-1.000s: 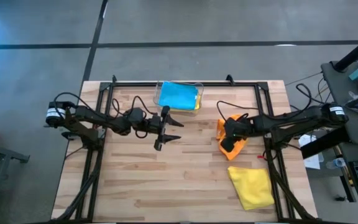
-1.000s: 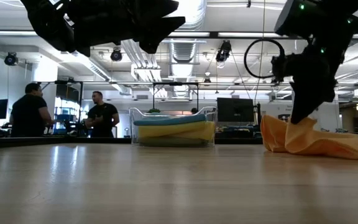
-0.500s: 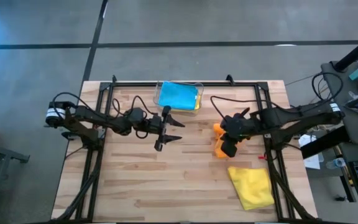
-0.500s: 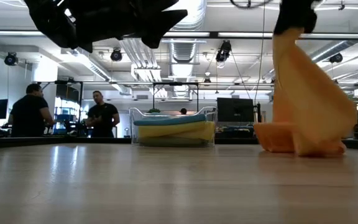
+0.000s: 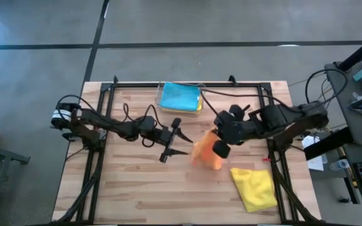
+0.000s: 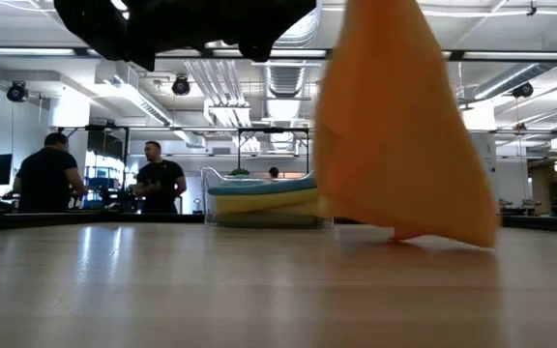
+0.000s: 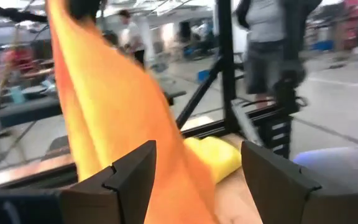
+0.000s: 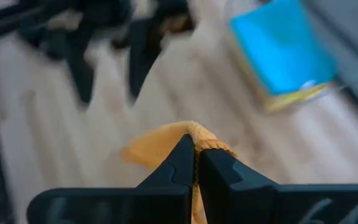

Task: Fold microfiber towels
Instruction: Fold the orange microfiber cloth

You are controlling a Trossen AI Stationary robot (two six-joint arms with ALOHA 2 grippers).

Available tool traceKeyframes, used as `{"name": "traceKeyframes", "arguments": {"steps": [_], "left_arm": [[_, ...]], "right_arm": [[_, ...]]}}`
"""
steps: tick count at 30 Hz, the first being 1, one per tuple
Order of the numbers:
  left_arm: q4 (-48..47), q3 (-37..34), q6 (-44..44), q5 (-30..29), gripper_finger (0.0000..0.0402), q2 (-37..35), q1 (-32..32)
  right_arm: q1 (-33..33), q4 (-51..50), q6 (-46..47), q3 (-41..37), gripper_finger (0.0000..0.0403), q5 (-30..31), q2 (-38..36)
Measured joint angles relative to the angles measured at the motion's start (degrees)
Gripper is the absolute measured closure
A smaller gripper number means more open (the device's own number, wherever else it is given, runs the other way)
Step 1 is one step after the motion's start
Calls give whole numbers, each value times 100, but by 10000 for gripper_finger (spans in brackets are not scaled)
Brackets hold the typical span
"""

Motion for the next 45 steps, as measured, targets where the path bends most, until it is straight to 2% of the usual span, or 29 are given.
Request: {"name": "traceKeyframes", "arguments": {"steps": [2, 6, 8, 13, 19, 21, 27, 32, 34, 45], "left_arm": [[-105, 0, 67, -519, 182, -5, -88], [-762, 8, 468, -2402, 182, -236, -352], [-1012, 29, 495, -3119, 182, -397, -510], [-1541, 28, 454, -3759, 182, -732, -1063], [-2003, 22, 413, -5442, 182, -656, -1719], [-2108, 12, 196, -5609, 182, -527, -1745], [-1771, 13, -268, -5457, 182, -109, -1637], [-1540, 145, -766, -4784, 182, 233, -1434], [-1552, 246, -778, -4738, 180, 426, -1394], [-1517, 659, -1474, -5553, 126, 1118, -1240]], "right_arm": [[-3, -115, 61, 347, 395, 332, 156], [-3, -218, 183, 835, 395, 760, 371], [-3, -245, 228, 965, 395, 886, 428], [-32, -222, 231, 1045, 395, 1065, 502], [-71, -201, 321, 1020, 395, 1169, 529], [-69, -199, 340, 1014, 395, 1169, 533], [-69, -197, 549, 1013, 394, 1171, 637], [-69, -197, 575, 1007, 394, 1169, 641], [-69, -198, 575, 1007, 394, 1169, 641], [-69, -193, 542, 1009, 394, 1165, 639]]}}
